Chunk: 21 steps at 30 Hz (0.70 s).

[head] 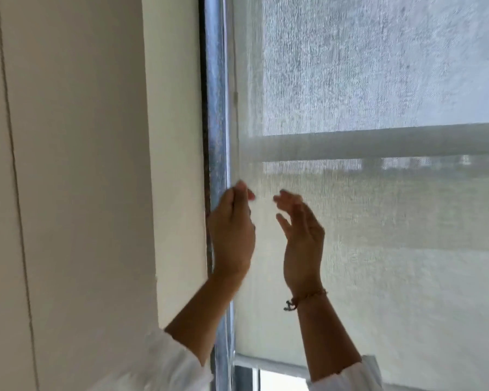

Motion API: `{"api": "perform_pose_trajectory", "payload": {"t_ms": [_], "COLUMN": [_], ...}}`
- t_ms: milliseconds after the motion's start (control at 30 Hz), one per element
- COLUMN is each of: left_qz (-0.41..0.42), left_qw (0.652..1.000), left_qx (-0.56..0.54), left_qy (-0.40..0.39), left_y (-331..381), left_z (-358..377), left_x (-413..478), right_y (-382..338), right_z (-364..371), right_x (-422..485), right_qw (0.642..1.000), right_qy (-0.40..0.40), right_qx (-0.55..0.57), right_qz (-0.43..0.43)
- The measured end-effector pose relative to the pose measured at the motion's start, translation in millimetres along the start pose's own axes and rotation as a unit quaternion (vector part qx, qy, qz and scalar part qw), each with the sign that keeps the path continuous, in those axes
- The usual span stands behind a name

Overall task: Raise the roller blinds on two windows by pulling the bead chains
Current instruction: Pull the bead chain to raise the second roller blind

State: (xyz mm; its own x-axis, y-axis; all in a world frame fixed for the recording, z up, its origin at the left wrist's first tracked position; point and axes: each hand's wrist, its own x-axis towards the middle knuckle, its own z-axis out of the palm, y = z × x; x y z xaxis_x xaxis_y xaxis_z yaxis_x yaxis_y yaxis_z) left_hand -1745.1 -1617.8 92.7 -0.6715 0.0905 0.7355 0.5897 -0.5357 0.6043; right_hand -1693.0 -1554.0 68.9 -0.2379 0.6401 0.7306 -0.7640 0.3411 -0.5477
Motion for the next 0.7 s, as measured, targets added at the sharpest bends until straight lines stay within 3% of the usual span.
{"api": "perform_pose_trajectory", "payload": {"t_ms": [167, 300, 400, 567, 700], "left_qz": [-0.056, -0.041, 0.010, -0.125, -0.136], "left_qw": [0.997, 0.998, 0.997, 0.978, 0.979], "left_qx": [-0.013, 0.020, 0.055, -0.081, -0.101], "left_qy": [-0.042, -0.036, -0.054, -0.144, -0.111], "left_y": [-44.7, -49.7, -47.1, -50.1, -34.9], "left_z": [-12.4, -14.2, -16.4, -26.6, -29.8], "left_x": [-57.4, -76.7, -79.4, -66.7, -28.6], "right_y": [-32.2, -49.1, -50.7, -51.9, -44.3], "right_z": [30.4, 58.0, 64.2, 52.8, 42.2], "right_x": [27.2, 39.5, 42.2, 37.2, 25.8], "right_qw": [0.995, 0.994, 0.998, 0.998, 0.994], "right_qy": [-0.048, -0.084, -0.059, -0.040, -0.013], "right_qx": [0.076, 0.028, -0.008, -0.041, -0.071], "right_qz": [0.044, 0.056, 0.034, -0.028, -0.079]}}
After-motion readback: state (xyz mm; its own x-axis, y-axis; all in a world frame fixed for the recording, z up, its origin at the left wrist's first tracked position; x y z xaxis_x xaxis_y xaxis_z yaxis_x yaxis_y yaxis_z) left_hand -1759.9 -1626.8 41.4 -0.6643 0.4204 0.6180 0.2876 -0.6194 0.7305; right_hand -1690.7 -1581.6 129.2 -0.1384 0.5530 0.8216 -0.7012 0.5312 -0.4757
